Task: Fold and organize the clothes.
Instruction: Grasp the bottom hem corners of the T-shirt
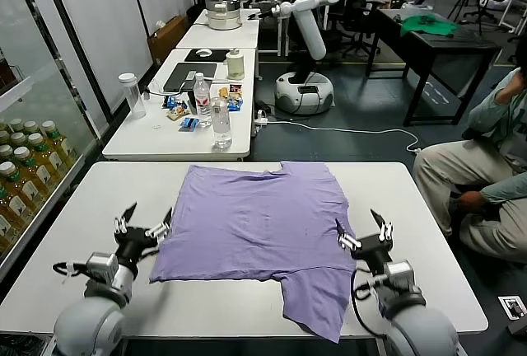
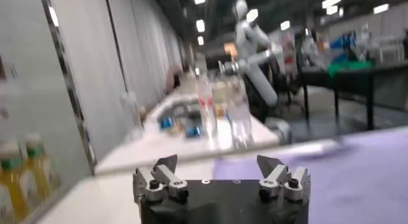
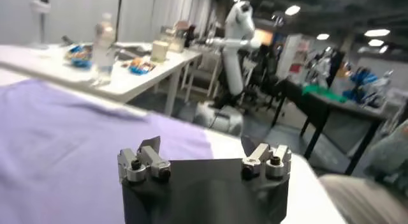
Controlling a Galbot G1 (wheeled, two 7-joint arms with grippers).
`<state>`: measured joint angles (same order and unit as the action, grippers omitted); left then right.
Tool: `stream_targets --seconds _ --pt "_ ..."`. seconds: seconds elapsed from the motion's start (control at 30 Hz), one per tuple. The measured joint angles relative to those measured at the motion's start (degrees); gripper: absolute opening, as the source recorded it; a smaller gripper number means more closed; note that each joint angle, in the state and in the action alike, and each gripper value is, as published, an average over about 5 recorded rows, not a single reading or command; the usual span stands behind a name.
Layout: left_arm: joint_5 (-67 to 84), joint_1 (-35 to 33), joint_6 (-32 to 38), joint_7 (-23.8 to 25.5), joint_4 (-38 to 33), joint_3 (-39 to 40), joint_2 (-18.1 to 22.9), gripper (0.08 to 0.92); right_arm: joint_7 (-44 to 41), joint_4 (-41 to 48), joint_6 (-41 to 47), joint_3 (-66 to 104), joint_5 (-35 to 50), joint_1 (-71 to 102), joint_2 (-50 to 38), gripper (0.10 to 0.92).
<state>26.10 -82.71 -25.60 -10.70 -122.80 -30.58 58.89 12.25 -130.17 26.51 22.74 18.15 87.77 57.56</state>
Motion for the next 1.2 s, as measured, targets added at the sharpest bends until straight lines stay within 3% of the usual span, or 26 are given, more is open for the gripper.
stream_targets --seconds 0.37,1.0,1.2 --pt "4.98 -5.55 -4.53 -3.87 -2.65 0.47 -2.21 0.823 1.16 -1.21 -0.75 -0.87 1.89 6.18 0.0 0.823" --pt "6.18 -6.63 -7.09 -5.95 0.18 0.59 -2.45 0.823 6.6 -0.06 -0.67 -5.75 3.98 9.75 0.22 0.823" --pt "6.26 -6.57 -7.33 -6.78 0.96 0.91 -2.28 0.764 8.54 0.46 -0.65 -6.91 5.72 9.84 0.39 0.716"
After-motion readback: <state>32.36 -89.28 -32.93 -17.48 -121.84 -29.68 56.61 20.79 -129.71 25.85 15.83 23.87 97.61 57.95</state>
